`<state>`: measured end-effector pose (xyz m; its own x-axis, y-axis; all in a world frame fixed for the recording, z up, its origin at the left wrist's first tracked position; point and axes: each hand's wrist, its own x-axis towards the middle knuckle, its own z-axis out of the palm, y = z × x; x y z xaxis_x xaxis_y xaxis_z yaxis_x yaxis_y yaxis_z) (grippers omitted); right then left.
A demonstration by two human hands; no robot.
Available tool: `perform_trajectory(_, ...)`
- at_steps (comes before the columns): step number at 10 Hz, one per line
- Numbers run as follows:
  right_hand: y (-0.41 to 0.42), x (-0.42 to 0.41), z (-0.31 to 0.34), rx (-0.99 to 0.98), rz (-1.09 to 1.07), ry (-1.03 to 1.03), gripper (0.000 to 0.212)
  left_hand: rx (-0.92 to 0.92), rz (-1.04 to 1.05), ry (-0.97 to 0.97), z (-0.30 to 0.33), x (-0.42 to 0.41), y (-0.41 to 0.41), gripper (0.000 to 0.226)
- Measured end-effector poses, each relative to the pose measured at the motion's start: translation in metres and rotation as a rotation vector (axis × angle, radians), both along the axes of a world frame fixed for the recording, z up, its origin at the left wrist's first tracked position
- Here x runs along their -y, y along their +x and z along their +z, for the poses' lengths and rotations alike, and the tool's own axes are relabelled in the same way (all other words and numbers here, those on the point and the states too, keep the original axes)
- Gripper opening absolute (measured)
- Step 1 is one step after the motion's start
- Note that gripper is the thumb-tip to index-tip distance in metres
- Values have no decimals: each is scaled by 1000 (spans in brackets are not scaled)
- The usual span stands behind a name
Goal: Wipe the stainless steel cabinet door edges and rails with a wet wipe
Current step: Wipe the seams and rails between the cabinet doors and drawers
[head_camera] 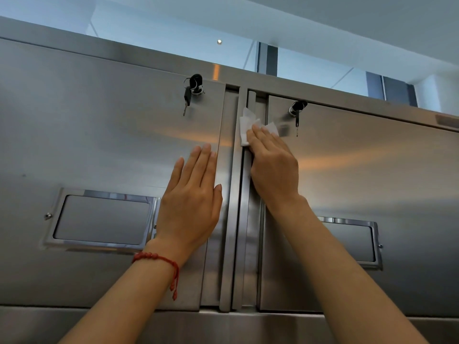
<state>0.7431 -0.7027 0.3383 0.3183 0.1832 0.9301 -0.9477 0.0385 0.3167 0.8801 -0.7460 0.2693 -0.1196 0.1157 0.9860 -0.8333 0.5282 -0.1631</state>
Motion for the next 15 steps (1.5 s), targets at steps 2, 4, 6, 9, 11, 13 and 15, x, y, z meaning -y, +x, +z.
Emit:
perform_trajectory(2, -1, 0, 1, -23, -11, -29, 39, 4, -3, 14, 0, -1, 0, 56)
perform_trajectory(4, -3, 2, -10, -39, -4, -44, 39, 3, -5, 13, 0, -2, 0, 56)
perform_trajectory(6, -3, 1, -5, -46, 7, -35, 38, 5, -6, 10, 0, -2, 0, 56)
perform_trajectory(9, -4, 1, -15, -68, -8, -58, 40, 3, -12, 16, 0, -3, 0, 56)
perform_trajectory(11, -3, 2, -23, -53, 1, -53, 41, 3, -7, 8, 0, -3, 0, 56)
perform_trajectory(13, -3, 0, -20, -57, -12, -43, 40, 4, -11, 15, 0, -3, 0, 56)
perform_trajectory(15, -4, 2, -33, -56, -11, -31, 44, 2, -8, 18, 0, -4, 1, 56)
